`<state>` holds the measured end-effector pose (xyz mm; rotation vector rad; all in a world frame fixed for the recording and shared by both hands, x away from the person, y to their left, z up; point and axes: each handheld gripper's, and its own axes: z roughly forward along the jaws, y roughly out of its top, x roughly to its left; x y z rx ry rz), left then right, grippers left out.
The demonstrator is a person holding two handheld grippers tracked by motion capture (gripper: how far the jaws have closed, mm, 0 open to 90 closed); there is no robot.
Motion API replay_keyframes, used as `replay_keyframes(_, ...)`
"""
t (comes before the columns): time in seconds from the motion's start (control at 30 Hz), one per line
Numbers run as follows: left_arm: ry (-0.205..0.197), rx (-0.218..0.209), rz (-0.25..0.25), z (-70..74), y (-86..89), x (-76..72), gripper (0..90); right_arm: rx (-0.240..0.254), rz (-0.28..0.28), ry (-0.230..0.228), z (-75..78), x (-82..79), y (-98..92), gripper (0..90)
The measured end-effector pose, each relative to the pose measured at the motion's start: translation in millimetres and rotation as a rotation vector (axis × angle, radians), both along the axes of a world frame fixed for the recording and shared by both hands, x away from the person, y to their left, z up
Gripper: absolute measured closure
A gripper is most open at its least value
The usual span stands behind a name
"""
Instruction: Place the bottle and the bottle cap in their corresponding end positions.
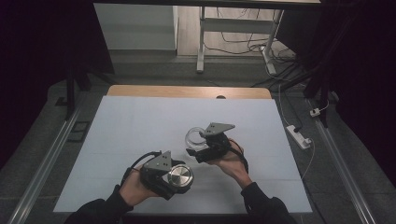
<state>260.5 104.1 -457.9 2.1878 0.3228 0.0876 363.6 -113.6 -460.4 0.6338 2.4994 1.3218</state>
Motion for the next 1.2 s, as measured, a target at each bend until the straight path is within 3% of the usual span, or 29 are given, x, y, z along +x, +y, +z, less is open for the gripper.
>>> replay_keyframes(0.6,-0.003,0.03,0.026,-28.9,-19.1,18.5,18.8,0.005,-0.056,-0.005,0.9,30.3,10.8,15.0)
replay_keyframes(0.8,0.015,0.006,0.06,-38.1,-20.5,28.3,18.8,0.002,-0.073,-0.012,-2.3,40.9,16.4,15.0)
replay_keyframes(1.2,0.038,0.032,0.093,-62.7,-25.3,47.3,18.9,-0.001,-0.096,-0.011,-10.8,62.4,29.2,15.0)
